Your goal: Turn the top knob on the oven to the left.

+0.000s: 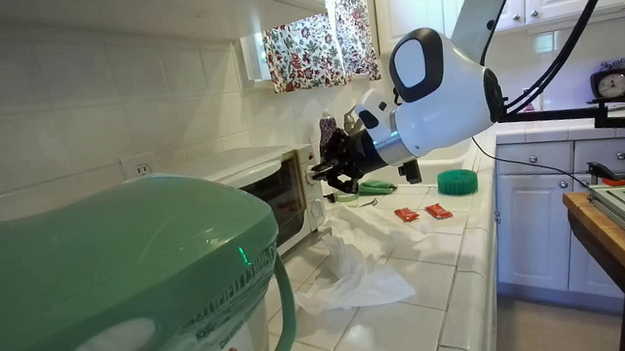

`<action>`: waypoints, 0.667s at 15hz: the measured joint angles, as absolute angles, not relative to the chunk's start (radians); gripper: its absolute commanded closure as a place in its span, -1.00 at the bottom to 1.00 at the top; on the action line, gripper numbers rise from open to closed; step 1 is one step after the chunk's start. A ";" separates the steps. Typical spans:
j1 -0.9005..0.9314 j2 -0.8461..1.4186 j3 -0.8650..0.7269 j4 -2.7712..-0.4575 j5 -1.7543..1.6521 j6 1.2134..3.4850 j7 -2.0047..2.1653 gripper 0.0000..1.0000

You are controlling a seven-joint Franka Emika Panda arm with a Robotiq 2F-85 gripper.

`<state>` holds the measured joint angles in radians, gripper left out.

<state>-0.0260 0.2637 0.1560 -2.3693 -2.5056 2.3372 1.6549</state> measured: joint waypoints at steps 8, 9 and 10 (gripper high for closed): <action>-0.030 0.264 0.107 -2.370 -2.507 2.337 1.577 0.93; -0.031 0.264 0.098 -2.370 -2.507 2.337 1.559 0.93; -0.032 0.265 0.091 -2.371 -2.507 2.336 1.541 0.93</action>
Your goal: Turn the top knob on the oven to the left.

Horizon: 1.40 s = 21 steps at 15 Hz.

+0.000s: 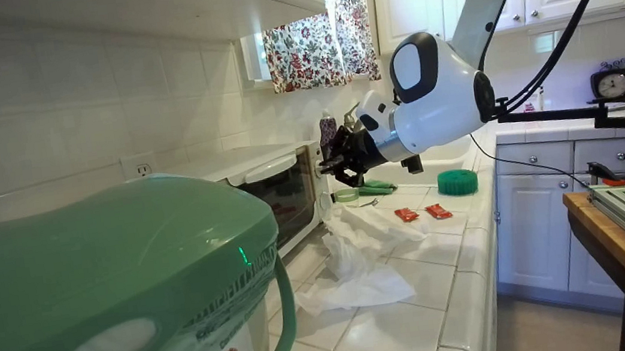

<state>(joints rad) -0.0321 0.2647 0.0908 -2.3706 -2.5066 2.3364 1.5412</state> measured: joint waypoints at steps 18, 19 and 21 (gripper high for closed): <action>-0.016 0.275 0.086 -2.370 -2.453 2.297 1.138 0.93; -0.012 0.277 0.086 -2.369 -2.439 2.292 1.103 0.93; -0.006 0.279 0.087 -2.368 -2.413 2.280 1.034 0.93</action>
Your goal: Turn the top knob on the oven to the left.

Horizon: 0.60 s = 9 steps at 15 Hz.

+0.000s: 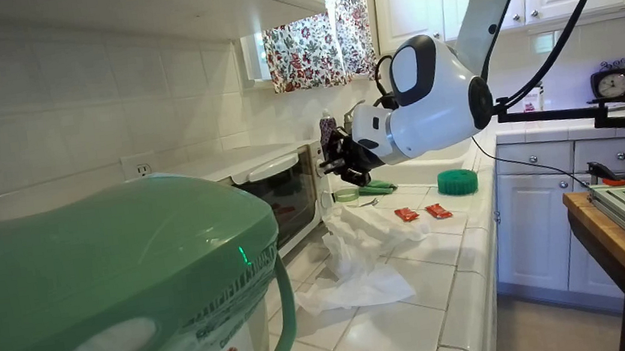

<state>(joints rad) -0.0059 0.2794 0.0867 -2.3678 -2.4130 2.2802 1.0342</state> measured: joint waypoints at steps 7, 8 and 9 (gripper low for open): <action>0.004 0.285 0.097 -2.362 -2.335 2.257 0.794 0.93; 0.005 0.285 0.098 -2.361 -2.324 2.257 0.760 0.93; 0.007 0.285 0.098 -2.360 -2.315 2.256 0.725 0.93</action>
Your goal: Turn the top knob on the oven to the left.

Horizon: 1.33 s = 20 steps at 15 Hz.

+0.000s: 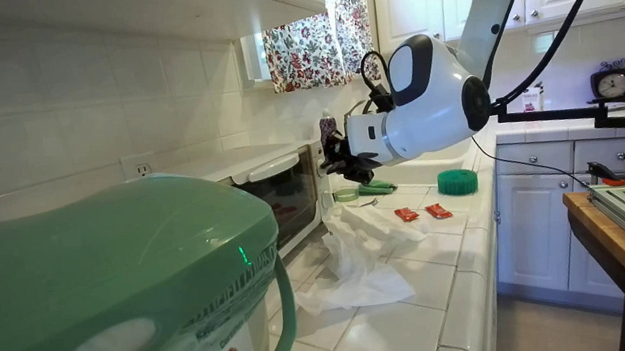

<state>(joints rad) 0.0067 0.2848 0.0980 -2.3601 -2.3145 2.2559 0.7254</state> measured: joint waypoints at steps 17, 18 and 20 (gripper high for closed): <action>0.034 0.320 0.113 -2.361 -2.198 2.253 0.266 0.11; 0.034 0.331 0.112 -2.361 -2.189 2.260 0.251 -0.01; 0.034 0.347 0.112 -2.361 -2.167 2.268 0.215 -0.31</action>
